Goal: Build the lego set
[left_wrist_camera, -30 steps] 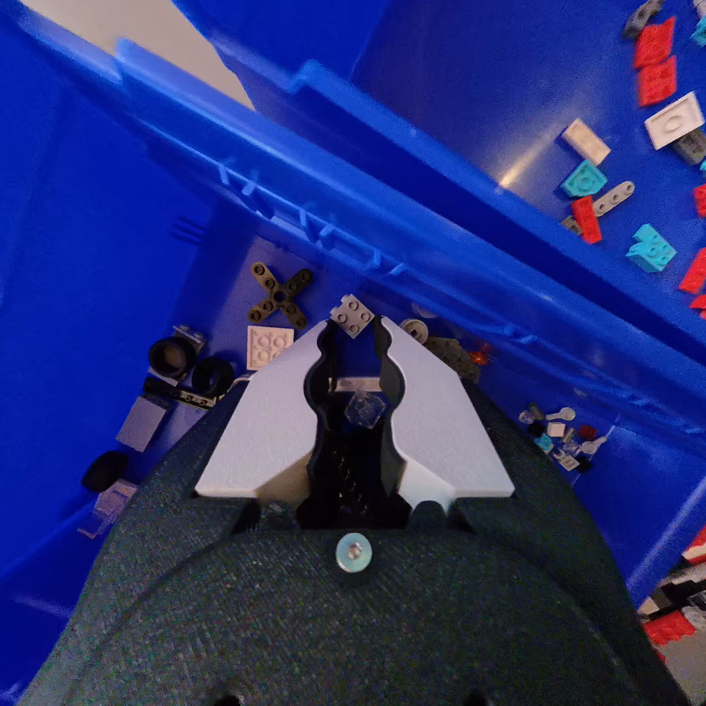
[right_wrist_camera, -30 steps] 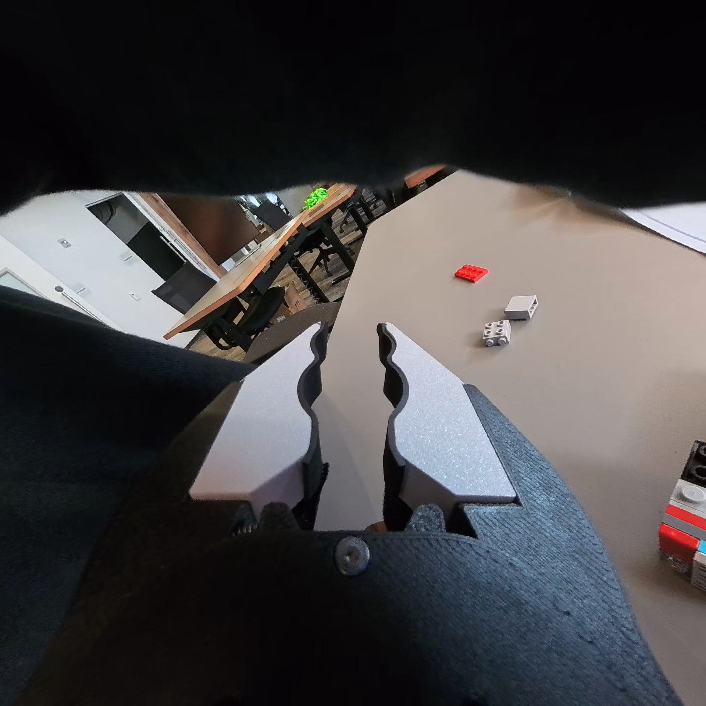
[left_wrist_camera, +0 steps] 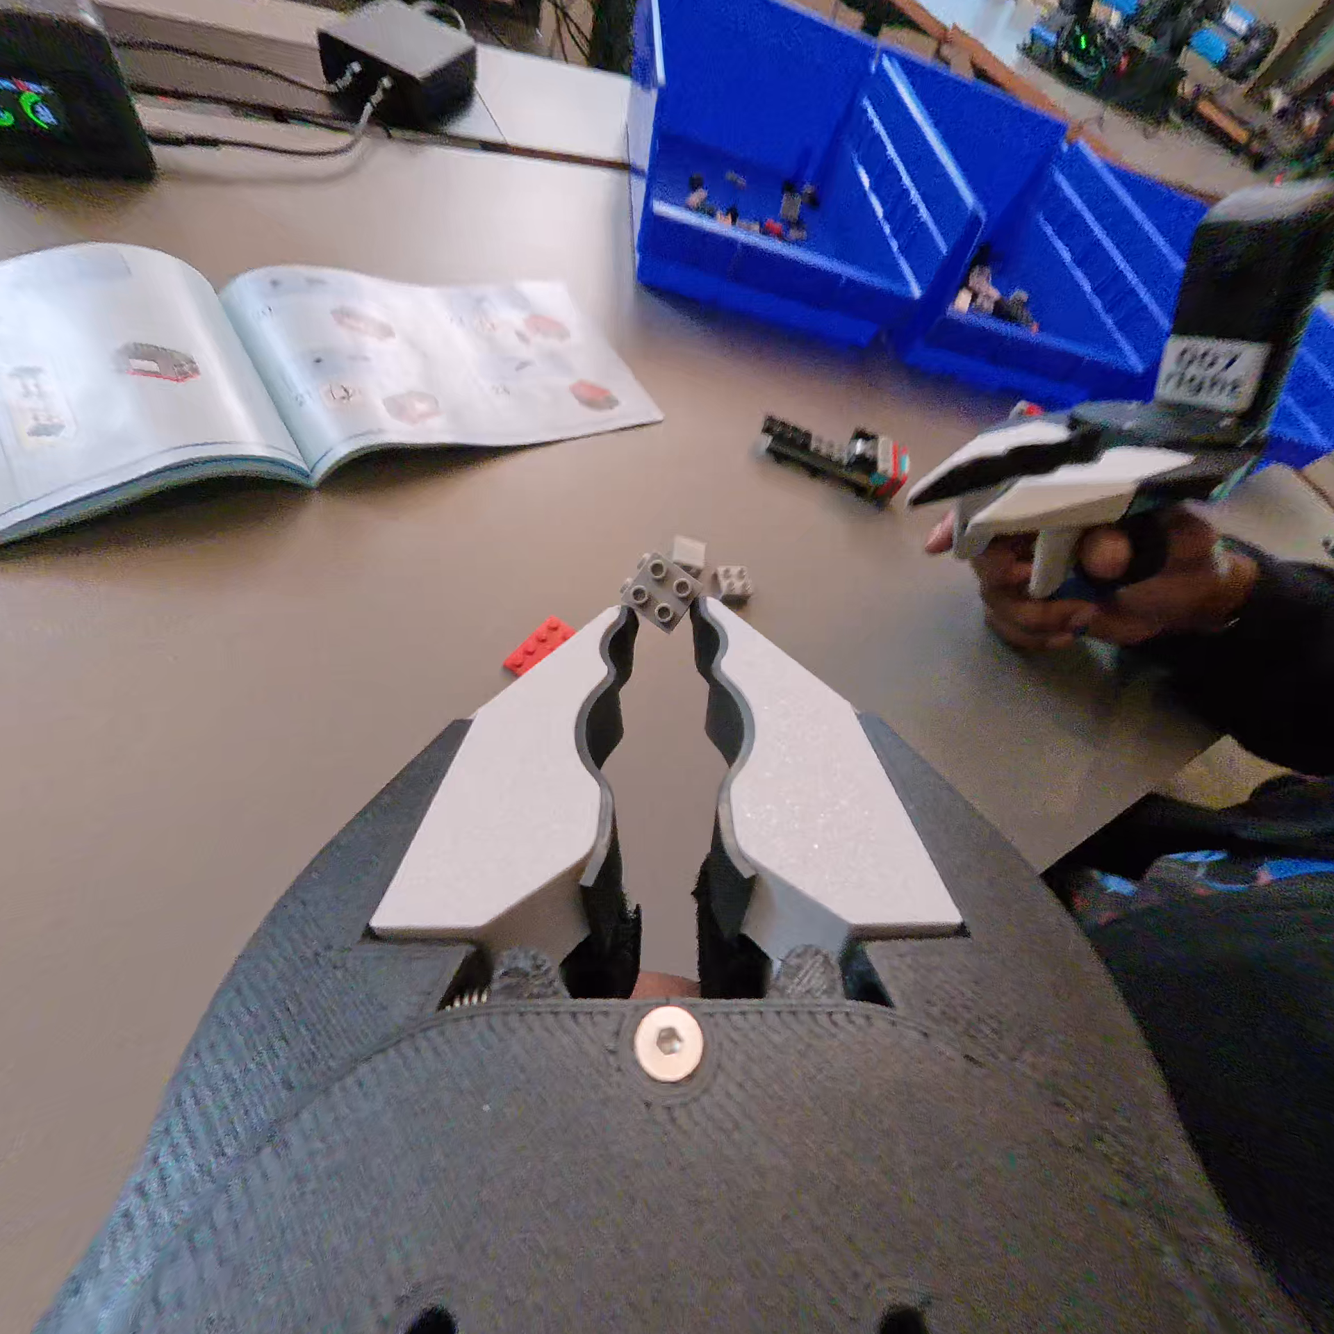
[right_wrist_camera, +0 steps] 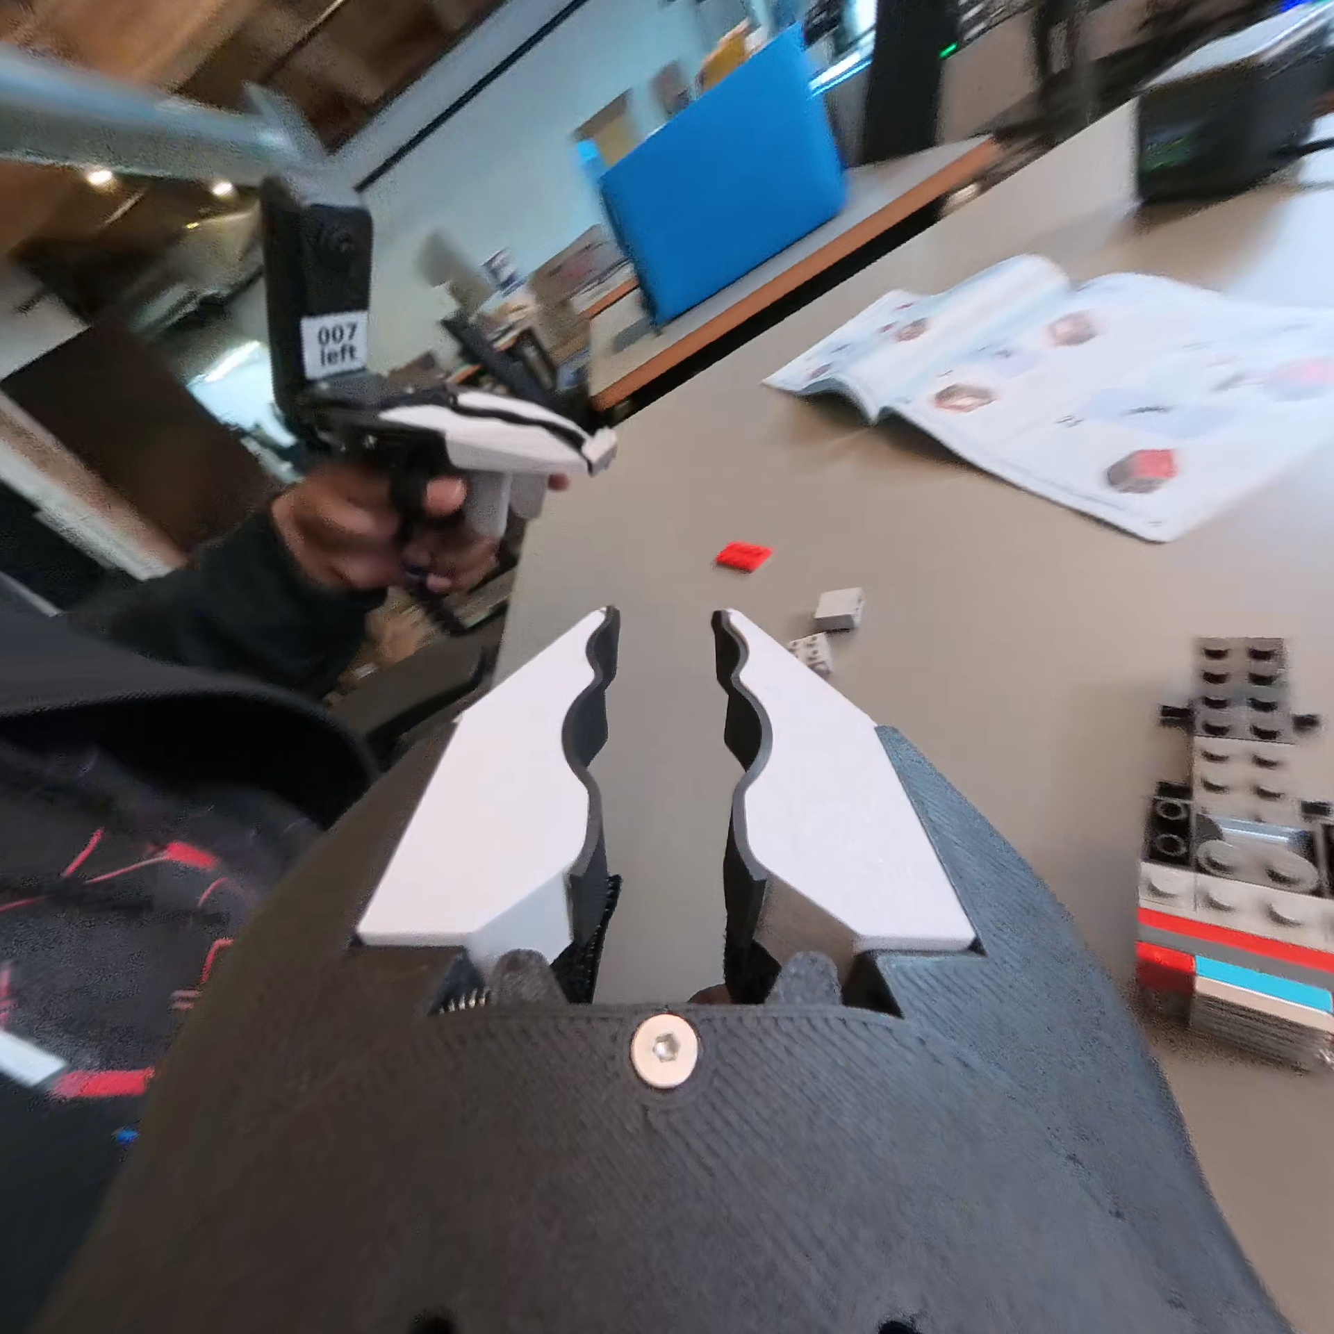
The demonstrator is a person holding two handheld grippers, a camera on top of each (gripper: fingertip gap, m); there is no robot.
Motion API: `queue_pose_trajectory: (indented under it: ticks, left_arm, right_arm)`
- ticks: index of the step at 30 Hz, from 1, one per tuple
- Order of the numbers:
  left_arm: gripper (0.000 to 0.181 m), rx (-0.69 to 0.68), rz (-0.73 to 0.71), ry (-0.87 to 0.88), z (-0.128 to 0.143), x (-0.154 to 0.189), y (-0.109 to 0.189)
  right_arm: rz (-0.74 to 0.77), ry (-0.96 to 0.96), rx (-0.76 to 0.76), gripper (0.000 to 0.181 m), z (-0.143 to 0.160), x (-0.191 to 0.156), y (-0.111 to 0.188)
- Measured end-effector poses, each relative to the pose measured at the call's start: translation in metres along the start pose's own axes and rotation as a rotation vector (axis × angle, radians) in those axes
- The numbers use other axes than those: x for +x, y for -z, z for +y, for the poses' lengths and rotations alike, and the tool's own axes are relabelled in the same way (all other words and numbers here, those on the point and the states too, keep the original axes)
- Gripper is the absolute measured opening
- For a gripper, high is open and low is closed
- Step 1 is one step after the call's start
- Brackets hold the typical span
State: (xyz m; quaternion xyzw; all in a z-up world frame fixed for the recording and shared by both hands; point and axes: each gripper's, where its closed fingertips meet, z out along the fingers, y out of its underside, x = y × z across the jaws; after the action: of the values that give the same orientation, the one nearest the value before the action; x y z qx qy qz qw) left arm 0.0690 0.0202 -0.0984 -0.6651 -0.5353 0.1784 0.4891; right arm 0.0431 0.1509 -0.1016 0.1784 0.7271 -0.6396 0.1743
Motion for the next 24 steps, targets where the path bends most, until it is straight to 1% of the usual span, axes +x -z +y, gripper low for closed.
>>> queue_pose_trajectory:
  ticks: [4,7,9,11,13,16,19,22,24]
  left_arm:
    - [0.016,-0.096,0.116,-0.152,0.017,-0.023,-0.031]
    - [0.016,-0.203,0.139,-0.248,0.029,-0.048,-0.058]
    - [0.016,-0.262,0.190,-0.269,0.035,-0.052,-0.069]
    - [0.018,-0.309,0.246,-0.274,0.039,-0.051,-0.073]
    - [0.019,-0.288,0.296,-0.288,0.032,-0.050,-0.073]
    - [0.031,-0.230,0.391,-0.251,0.014,-0.048,-0.069]
    - [0.031,-0.137,0.466,-0.197,-0.003,-0.050,-0.062]
    - [0.030,-0.113,0.519,-0.166,0.000,-0.052,-0.055]
    - [0.030,-0.100,0.552,-0.162,0.001,-0.049,-0.049]
  right_arm:
    - [0.132,0.028,0.045,0.026,-0.002,0.004,-0.009]
    - [0.203,0.028,0.070,0.026,-0.002,0.003,-0.017]
    - [0.251,0.031,0.081,0.026,-0.002,0.005,-0.021]
    - [0.303,0.044,0.078,0.027,-0.002,0.008,-0.025]
    - [0.359,0.070,0.064,0.027,-0.001,0.012,-0.029]
    - [0.412,0.114,0.026,0.028,0.000,0.016,-0.042]
    - [0.429,0.168,-0.038,0.029,0.004,0.016,-0.063]
    - [0.424,0.207,-0.069,0.029,0.006,0.013,-0.083]
    - [0.406,0.198,-0.069,0.029,0.005,0.010,-0.096]
